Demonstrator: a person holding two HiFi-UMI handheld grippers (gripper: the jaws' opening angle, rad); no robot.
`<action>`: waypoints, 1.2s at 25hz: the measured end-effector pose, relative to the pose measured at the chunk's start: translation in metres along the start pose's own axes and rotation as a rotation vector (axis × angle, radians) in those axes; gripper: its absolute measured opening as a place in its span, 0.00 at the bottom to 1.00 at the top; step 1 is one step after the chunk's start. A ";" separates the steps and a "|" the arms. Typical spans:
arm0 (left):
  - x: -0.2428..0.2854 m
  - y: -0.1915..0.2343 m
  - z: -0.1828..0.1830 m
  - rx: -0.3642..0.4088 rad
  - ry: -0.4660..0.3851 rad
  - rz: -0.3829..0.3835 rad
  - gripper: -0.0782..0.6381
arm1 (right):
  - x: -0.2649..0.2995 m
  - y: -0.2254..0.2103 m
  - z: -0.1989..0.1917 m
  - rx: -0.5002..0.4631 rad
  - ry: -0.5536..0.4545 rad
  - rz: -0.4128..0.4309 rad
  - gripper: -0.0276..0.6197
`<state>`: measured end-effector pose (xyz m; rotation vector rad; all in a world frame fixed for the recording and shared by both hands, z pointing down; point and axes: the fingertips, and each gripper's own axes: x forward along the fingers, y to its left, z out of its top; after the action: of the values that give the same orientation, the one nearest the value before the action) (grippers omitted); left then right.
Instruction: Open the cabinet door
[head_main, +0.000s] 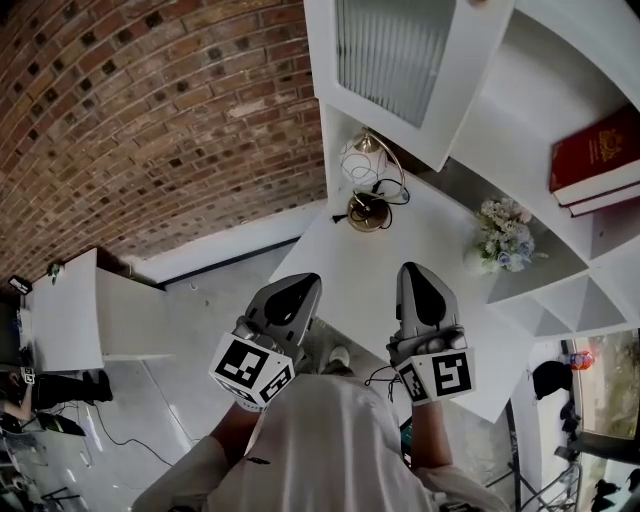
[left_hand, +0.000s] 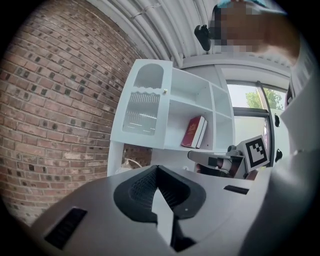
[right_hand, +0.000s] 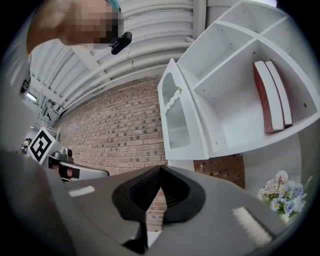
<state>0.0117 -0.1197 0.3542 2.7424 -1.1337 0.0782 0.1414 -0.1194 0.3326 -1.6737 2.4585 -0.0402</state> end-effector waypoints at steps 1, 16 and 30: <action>0.002 0.001 -0.001 -0.001 0.002 0.003 0.12 | 0.000 -0.002 -0.001 -0.002 0.002 0.000 0.04; 0.031 0.001 0.016 0.018 -0.040 -0.038 0.12 | 0.010 -0.018 0.010 -0.044 -0.021 -0.024 0.06; 0.081 -0.009 0.035 0.050 -0.040 -0.115 0.12 | 0.031 -0.050 0.030 -0.083 -0.053 -0.068 0.18</action>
<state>0.0747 -0.1758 0.3279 2.8594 -0.9950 0.0371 0.1813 -0.1648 0.3052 -1.7673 2.3952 0.0980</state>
